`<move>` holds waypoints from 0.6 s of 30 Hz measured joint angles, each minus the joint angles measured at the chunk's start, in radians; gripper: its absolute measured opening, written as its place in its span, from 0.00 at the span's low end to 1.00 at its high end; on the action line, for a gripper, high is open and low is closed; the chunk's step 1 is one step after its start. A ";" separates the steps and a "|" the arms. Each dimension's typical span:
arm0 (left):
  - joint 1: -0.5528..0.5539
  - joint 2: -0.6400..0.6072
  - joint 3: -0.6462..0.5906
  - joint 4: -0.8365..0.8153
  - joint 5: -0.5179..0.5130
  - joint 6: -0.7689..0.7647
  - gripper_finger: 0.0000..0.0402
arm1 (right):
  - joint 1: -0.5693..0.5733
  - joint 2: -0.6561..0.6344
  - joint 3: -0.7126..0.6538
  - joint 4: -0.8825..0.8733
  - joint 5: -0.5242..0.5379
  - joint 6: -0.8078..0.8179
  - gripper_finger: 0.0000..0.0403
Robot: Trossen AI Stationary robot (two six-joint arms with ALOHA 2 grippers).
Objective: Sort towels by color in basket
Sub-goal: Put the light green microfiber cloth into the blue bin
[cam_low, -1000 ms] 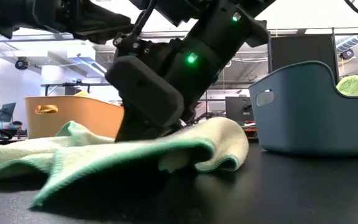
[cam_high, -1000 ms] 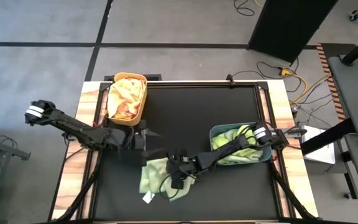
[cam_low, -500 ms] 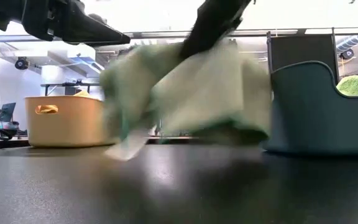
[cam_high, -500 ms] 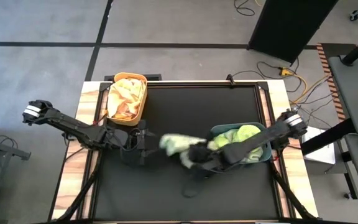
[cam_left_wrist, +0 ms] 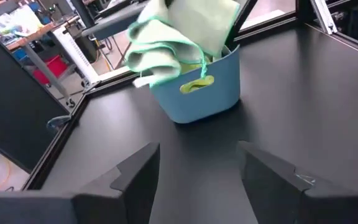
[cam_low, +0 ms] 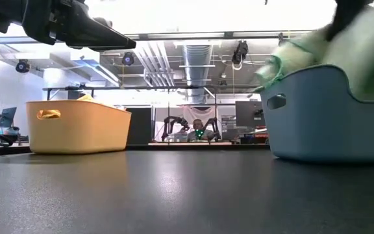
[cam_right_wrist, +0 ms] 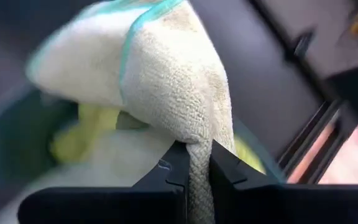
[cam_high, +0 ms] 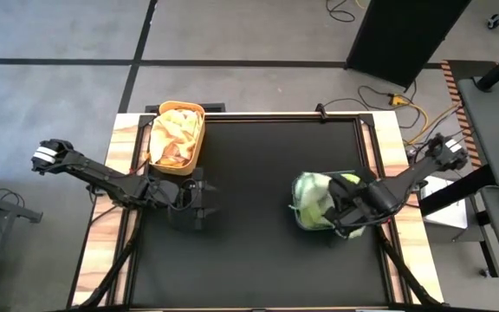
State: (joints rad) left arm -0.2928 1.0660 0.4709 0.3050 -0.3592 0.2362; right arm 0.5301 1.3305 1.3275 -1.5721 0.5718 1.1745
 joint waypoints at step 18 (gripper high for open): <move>0.000 0.000 0.006 0.016 0.001 0.012 0.48 | -0.141 -0.041 -0.419 0.998 0.091 -0.644 0.04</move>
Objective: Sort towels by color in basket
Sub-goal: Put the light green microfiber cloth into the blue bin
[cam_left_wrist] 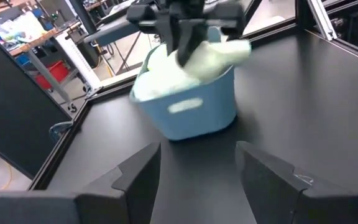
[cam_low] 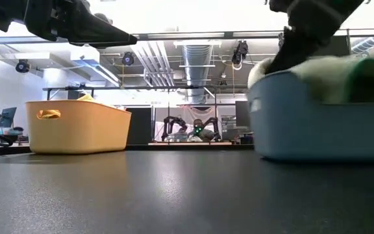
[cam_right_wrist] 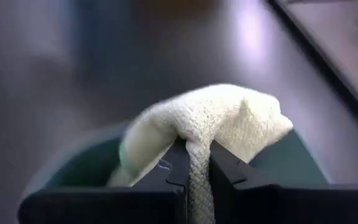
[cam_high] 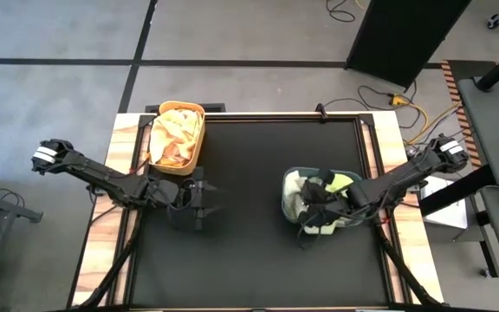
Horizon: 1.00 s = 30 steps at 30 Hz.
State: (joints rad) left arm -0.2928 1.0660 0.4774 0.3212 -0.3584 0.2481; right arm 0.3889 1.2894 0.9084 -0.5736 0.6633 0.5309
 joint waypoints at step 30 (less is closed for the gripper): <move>0.000 0.000 -0.001 -0.020 0.000 -0.003 0.48 | -0.061 -0.091 0.022 -0.660 -0.212 0.826 0.59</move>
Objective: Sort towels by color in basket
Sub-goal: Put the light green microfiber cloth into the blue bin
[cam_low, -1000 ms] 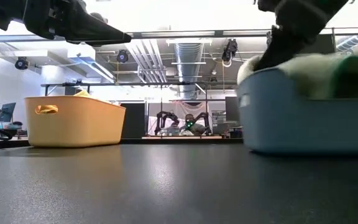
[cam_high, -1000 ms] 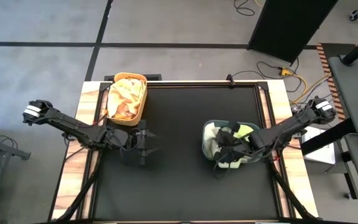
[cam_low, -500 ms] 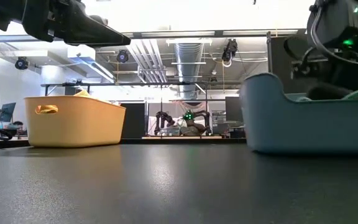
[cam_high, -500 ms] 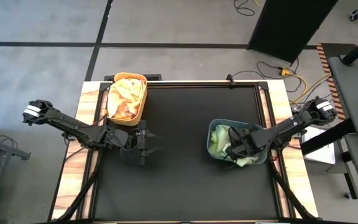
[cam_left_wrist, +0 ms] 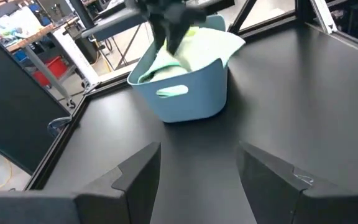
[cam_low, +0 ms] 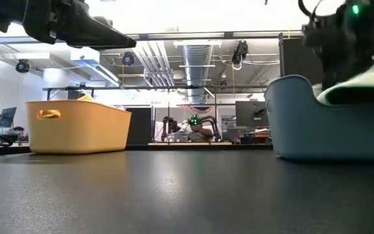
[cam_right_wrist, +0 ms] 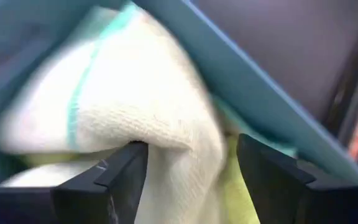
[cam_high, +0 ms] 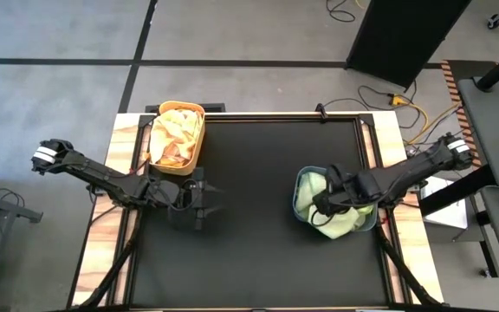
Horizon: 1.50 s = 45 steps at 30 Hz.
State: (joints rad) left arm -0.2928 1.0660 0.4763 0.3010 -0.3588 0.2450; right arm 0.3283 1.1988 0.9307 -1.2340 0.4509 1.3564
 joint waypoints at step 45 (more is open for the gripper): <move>-0.039 -0.346 0.000 -0.250 0.002 -0.178 0.48 | -0.051 -0.040 -0.104 0.116 0.102 -0.420 0.56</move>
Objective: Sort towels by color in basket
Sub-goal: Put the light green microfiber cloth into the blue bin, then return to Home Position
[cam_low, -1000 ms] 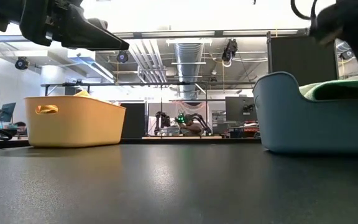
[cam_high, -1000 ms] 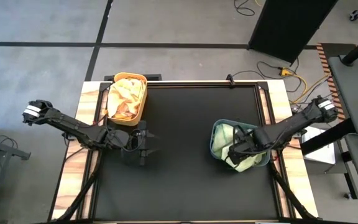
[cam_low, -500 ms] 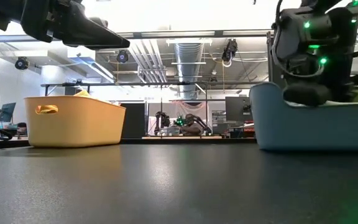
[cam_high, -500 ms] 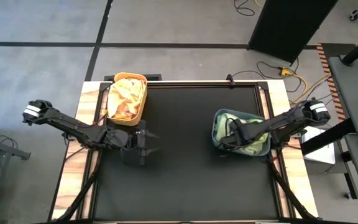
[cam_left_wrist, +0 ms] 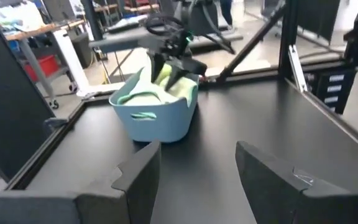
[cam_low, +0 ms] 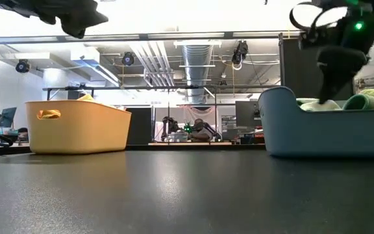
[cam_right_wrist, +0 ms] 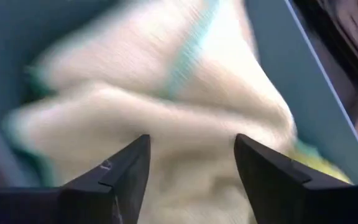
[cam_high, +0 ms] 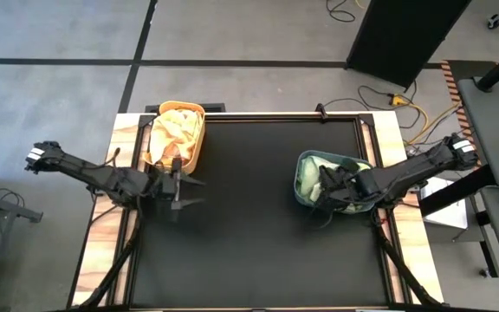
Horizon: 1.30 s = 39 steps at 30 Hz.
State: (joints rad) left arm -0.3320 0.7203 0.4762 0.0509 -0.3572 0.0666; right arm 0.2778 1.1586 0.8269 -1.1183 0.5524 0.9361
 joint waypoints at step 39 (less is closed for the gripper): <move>0.208 -0.105 -0.112 0.081 0.008 -0.042 0.48 | -0.292 -0.293 -0.443 1.590 -0.290 -1.073 0.53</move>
State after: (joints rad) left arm -0.1237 0.6152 0.3641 0.1314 -0.3489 0.0244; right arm -0.0139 0.8657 0.3840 0.4712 0.2622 -0.1369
